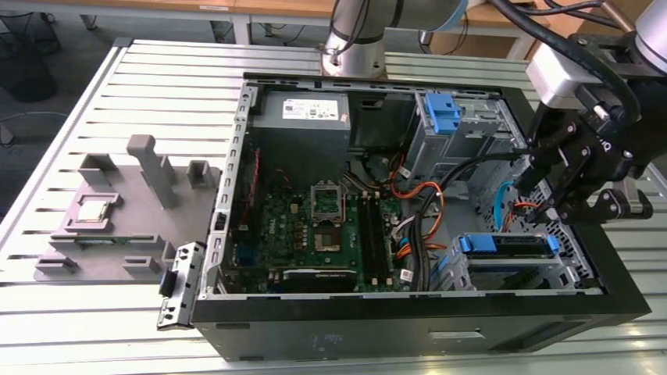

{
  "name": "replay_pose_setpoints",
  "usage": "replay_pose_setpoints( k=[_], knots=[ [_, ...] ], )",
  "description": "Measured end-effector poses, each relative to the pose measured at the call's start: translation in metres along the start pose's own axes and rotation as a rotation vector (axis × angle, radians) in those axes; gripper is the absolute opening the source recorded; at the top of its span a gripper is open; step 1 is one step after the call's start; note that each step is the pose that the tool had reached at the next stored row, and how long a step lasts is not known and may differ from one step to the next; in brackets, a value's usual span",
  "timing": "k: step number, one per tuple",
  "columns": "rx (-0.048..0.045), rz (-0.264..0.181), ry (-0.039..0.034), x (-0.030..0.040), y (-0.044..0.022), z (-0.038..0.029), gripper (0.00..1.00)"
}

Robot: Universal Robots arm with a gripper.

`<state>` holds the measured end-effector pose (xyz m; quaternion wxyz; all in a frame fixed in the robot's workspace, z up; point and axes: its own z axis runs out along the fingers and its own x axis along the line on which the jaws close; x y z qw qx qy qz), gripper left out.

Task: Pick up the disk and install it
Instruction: 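Insert the first disk wire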

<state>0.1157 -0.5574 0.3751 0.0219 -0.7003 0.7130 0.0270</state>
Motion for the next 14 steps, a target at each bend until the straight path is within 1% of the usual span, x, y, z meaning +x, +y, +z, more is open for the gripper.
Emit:
replay_pose_setpoints(
  k=[14],
  knots=[
    [0.0000,0.000,-0.0003,-0.0077,0.0001,0.0010,0.48]
  ],
)
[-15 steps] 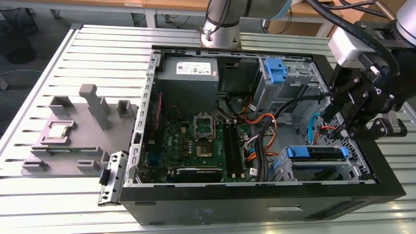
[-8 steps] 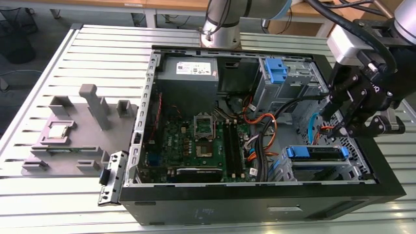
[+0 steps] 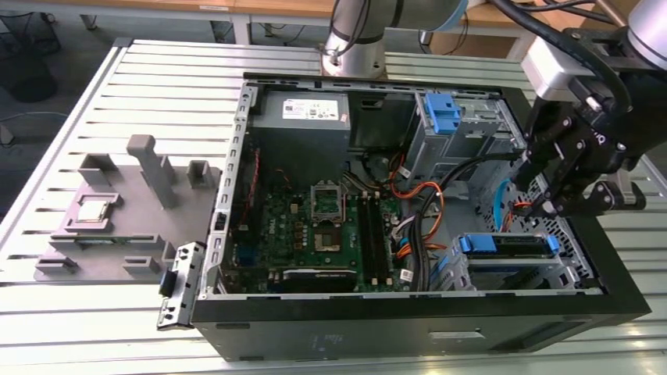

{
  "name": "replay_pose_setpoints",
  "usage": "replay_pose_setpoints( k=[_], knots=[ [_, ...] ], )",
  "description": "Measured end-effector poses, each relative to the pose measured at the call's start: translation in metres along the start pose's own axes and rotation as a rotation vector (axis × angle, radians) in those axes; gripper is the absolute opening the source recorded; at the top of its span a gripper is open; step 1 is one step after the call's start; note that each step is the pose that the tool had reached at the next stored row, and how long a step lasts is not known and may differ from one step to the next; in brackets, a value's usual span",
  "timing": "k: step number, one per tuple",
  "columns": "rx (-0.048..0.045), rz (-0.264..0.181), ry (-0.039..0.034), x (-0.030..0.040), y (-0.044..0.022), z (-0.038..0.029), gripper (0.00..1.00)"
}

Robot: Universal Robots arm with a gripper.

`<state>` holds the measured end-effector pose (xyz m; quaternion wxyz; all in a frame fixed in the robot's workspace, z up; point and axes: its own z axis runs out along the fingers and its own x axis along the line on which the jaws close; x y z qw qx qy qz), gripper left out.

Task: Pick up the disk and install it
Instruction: 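Insert the first disk wire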

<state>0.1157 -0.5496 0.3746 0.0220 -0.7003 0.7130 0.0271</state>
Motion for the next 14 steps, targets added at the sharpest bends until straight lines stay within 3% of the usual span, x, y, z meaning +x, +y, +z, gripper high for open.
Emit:
replay_pose_setpoints(
  k=[5,14],
  knots=[
    [0.0000,0.000,0.0001,-0.0041,0.0001,0.0002,0.48],
    [0.0000,0.000,0.0002,-0.0043,0.0001,-0.0033,0.48]
  ],
)
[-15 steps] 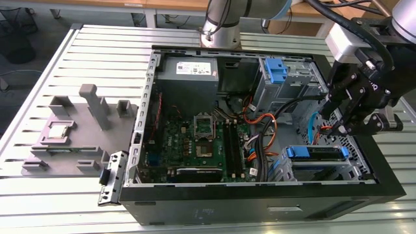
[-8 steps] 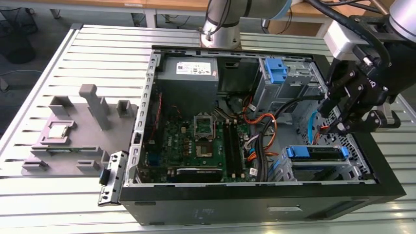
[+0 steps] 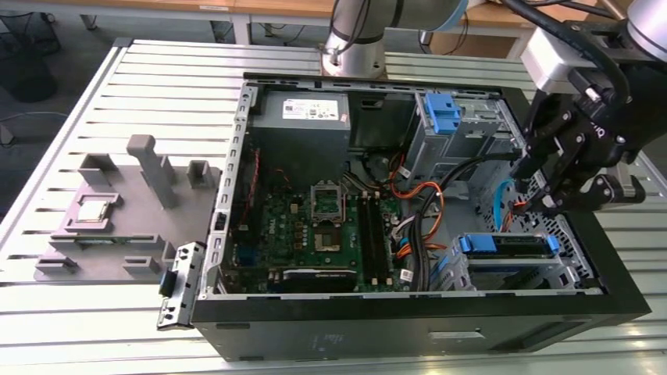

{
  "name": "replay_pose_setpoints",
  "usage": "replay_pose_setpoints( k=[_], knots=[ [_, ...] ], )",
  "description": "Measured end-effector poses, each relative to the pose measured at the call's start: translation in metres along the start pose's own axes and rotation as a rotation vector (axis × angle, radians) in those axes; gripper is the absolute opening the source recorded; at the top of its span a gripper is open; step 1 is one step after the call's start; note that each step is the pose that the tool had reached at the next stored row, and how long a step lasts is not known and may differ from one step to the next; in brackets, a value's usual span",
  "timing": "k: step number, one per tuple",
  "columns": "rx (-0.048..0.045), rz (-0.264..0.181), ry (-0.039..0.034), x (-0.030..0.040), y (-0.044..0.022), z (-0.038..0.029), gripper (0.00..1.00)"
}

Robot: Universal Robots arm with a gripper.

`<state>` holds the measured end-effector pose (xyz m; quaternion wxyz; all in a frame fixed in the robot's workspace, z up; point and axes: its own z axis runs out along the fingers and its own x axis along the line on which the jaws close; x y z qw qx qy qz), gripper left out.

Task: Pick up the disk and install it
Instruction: 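Insert the first disk wire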

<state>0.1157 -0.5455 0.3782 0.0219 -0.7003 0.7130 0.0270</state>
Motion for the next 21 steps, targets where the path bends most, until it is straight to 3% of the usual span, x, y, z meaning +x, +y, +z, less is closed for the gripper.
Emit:
replay_pose_setpoints(
  k=[8,21],
  knots=[
    [-0.0001,0.000,-0.0002,-0.0006,0.0001,-0.0056,0.48],
    [-0.0001,0.000,-0.0002,-0.0039,-0.0019,-0.0009,0.48]
  ],
)
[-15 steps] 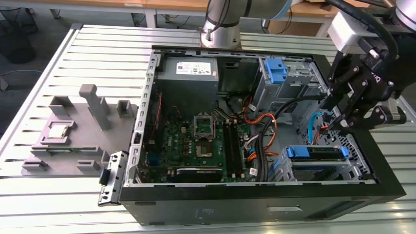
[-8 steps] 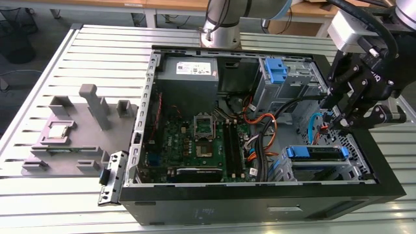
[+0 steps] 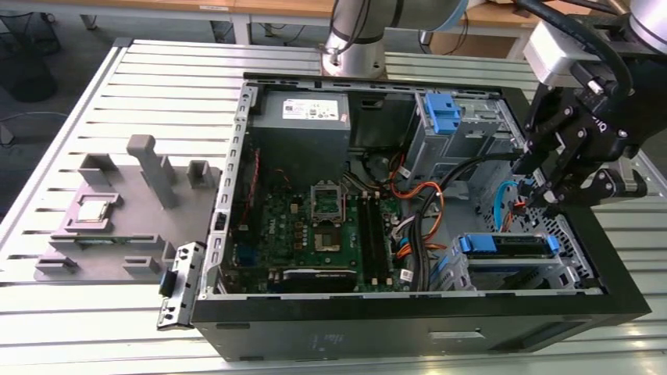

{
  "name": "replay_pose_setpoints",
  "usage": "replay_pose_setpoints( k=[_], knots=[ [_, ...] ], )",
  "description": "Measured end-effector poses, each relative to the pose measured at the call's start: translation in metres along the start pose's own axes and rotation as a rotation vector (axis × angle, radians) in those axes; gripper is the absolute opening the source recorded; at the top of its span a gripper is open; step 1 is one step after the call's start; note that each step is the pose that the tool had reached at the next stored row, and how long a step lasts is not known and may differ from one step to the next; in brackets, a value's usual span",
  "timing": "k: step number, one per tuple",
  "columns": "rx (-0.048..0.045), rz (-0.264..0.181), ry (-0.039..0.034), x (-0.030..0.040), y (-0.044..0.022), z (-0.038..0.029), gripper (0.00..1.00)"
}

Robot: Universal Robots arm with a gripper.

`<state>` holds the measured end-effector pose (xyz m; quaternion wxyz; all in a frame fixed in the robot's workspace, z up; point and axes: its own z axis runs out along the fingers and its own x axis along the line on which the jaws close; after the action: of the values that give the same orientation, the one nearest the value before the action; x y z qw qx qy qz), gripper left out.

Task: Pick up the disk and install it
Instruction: 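Insert the first disk wire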

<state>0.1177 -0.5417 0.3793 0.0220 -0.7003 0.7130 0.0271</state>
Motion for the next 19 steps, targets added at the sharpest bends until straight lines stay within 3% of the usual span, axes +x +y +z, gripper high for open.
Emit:
replay_pose_setpoints(
  k=[13,19],
  knots=[
    [0.0000,0.000,0.0005,-0.0013,-0.0023,0.0129,0.48],
    [0.0001,0.000,0.0007,-0.0011,-0.0023,0.0136,0.48]
  ],
)
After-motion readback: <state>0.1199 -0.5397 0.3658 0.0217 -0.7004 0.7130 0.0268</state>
